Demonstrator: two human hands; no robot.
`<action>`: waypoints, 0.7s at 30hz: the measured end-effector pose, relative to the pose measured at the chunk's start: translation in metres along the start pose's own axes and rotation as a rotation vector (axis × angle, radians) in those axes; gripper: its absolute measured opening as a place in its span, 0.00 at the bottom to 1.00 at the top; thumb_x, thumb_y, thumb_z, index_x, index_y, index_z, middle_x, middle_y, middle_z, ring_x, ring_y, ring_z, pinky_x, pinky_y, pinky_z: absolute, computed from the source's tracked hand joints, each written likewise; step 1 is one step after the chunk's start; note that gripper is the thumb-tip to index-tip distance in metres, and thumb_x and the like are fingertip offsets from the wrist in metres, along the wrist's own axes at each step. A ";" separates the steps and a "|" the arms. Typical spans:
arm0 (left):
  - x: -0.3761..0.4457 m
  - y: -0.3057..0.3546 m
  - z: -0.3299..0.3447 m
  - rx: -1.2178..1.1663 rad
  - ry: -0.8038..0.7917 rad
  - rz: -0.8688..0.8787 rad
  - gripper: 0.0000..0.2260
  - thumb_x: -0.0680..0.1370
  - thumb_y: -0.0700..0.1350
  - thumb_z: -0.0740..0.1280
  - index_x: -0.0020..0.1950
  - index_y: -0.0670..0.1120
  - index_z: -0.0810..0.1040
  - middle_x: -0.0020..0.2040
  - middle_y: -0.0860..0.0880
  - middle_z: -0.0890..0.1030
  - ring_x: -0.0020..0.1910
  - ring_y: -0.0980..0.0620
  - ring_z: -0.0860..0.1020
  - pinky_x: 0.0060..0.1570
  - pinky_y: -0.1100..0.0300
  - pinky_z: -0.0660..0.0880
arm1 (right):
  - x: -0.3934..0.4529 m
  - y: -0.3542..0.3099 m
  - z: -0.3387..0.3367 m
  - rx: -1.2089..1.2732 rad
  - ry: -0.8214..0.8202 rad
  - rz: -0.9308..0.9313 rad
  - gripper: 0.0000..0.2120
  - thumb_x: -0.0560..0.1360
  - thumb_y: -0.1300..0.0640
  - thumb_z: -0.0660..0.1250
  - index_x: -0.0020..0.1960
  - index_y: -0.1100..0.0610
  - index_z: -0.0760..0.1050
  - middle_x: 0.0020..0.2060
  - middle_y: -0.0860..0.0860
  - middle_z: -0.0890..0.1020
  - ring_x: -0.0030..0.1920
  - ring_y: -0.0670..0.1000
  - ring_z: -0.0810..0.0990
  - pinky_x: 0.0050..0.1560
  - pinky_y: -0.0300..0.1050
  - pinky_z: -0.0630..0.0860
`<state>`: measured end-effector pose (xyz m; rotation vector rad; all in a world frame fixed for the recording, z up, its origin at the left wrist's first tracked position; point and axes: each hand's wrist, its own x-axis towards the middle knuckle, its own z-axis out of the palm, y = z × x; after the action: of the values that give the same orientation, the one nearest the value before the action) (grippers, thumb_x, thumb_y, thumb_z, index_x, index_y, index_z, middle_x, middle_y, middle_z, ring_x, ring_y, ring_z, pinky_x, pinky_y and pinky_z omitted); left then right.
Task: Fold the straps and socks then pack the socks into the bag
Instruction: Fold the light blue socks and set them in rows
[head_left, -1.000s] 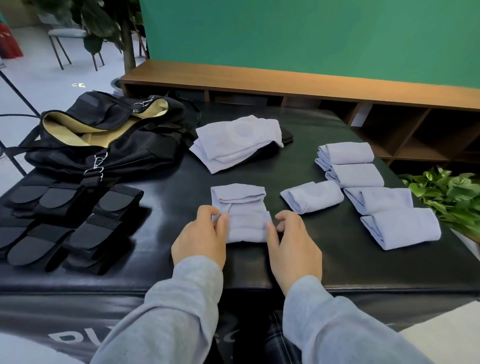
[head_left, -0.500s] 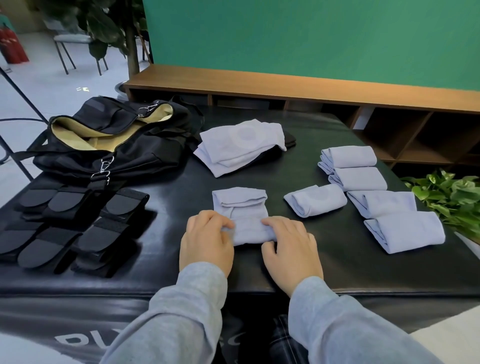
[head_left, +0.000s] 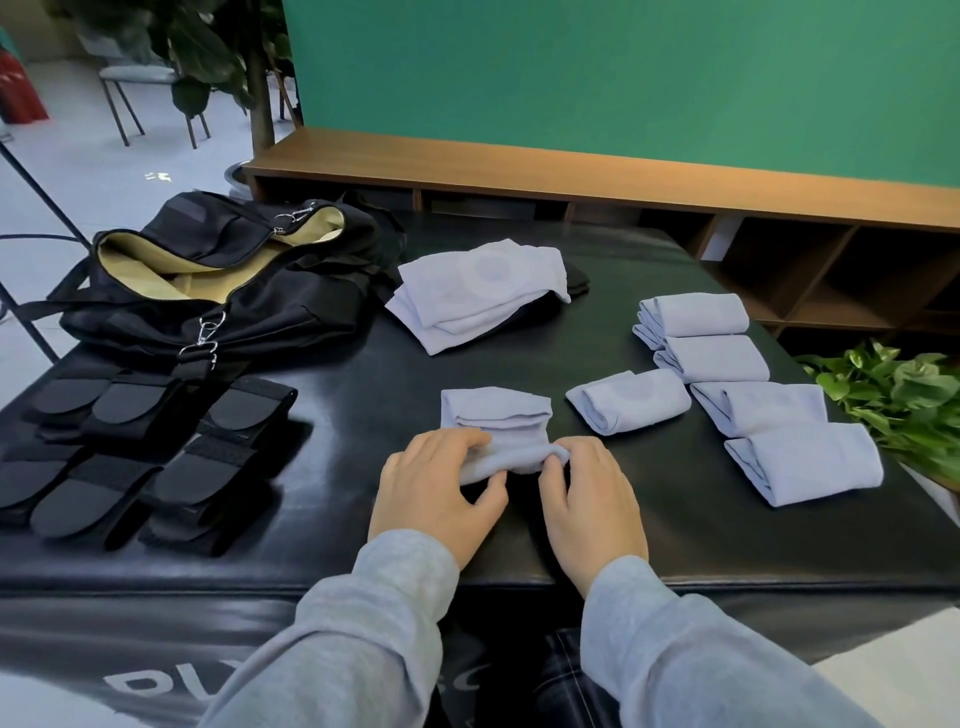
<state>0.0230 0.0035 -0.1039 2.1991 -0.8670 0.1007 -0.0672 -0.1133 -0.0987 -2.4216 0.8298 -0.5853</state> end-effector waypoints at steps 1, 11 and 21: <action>-0.001 0.001 -0.001 -0.052 0.008 -0.037 0.12 0.72 0.51 0.67 0.54 0.56 0.74 0.45 0.67 0.71 0.53 0.62 0.70 0.51 0.68 0.61 | 0.000 0.000 0.000 0.020 0.002 0.018 0.06 0.79 0.53 0.55 0.45 0.49 0.67 0.43 0.44 0.72 0.46 0.47 0.70 0.46 0.40 0.63; -0.005 0.003 -0.006 -0.316 0.023 -0.234 0.14 0.78 0.50 0.62 0.62 0.57 0.64 0.49 0.68 0.71 0.49 0.59 0.73 0.49 0.63 0.69 | -0.004 0.002 0.002 -0.038 0.037 -0.038 0.10 0.72 0.45 0.53 0.40 0.53 0.62 0.41 0.43 0.67 0.47 0.47 0.63 0.47 0.42 0.65; -0.002 0.005 -0.008 -0.210 0.020 -0.057 0.20 0.76 0.45 0.62 0.64 0.62 0.64 0.58 0.71 0.65 0.56 0.63 0.64 0.58 0.69 0.56 | -0.003 0.006 0.003 -0.026 0.036 -0.102 0.07 0.68 0.50 0.56 0.38 0.53 0.67 0.42 0.42 0.73 0.48 0.45 0.67 0.50 0.38 0.60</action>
<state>0.0195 0.0074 -0.0960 2.0209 -0.7677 0.0032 -0.0703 -0.1143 -0.1057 -2.4955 0.7363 -0.6616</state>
